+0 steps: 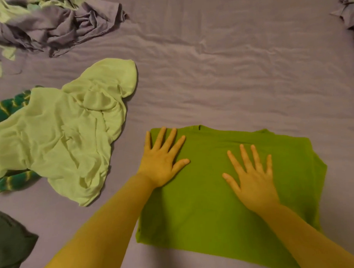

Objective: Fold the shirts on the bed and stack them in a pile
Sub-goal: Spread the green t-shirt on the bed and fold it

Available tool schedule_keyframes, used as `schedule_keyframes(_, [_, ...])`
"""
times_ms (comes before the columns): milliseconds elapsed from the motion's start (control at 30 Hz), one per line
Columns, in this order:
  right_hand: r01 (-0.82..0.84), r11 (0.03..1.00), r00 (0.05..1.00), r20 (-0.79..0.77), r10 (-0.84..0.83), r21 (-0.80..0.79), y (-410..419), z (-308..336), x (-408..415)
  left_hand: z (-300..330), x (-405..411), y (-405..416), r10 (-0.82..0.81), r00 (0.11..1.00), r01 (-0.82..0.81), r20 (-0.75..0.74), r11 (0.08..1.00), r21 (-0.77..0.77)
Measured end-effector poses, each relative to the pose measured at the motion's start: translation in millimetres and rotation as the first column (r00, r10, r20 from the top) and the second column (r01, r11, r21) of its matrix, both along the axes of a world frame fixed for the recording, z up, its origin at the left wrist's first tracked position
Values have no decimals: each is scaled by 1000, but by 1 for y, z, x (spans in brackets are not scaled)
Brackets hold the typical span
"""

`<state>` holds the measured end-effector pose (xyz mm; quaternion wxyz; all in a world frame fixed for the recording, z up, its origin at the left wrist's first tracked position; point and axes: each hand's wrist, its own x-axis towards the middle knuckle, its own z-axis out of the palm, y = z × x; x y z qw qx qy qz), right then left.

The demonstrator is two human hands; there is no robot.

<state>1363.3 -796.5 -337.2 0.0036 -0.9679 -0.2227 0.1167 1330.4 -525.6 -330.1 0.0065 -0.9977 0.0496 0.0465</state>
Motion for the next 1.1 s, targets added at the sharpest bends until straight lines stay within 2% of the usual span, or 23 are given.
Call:
schedule_keyframes(167, [-4, 1000, 1000, -7, 4, -19, 2, 0, 2, -10, 2, -3, 125, 989, -126, -81, 992, -6])
schedule_keyframes(333, [-9, 999, 999, -33, 8, -45, 2, 5, 4, 7, -4, -27, 253, 960, -245, -124, 967, 73])
schedule_keyframes(467, [13, 1000, 998, -54, -14, -23, -7, 14, -3, 12, -37, -97, 441, 891, -450, -109, 890, -70])
schedule_keyframes(567, [51, 999, 997, -55, -51, 4, -34, 16, -24, 14, -69, -154, 386, 911, -407, -143, 899, -165])
schedule_keyframes(700, [77, 997, 996, -37, -76, 20, -85, 20, -47, 24, -88, -212, 266, 937, -310, -227, 932, -186])
schedule_keyframes(767, [198, 977, 979, -55, -195, 73, -108, 25, -43, 28, -88, -231, 228, 943, -279, -242, 939, -203])
schedule_keyframes(833, [389, 903, 920, -118, -373, 180, -127, 30, -33, 33, -84, -249, 164, 959, -218, -233, 948, -230])
schedule_keyframes(900, [492, 841, 868, -201, -455, 224, -138, 36, -21, 38, -77, -266, 118, 969, -174, -217, 950, -259])
schedule_keyframes(1000, [467, 828, 882, -232, -411, 309, -139, 36, -6, 46, -69, -290, 108, 965, -184, -240, 930, -318])
schedule_keyframes(1100, [471, 785, 880, -271, -389, 402, -132, 33, -2, 48, -68, -305, 153, 952, -257, -264, 869, -423])
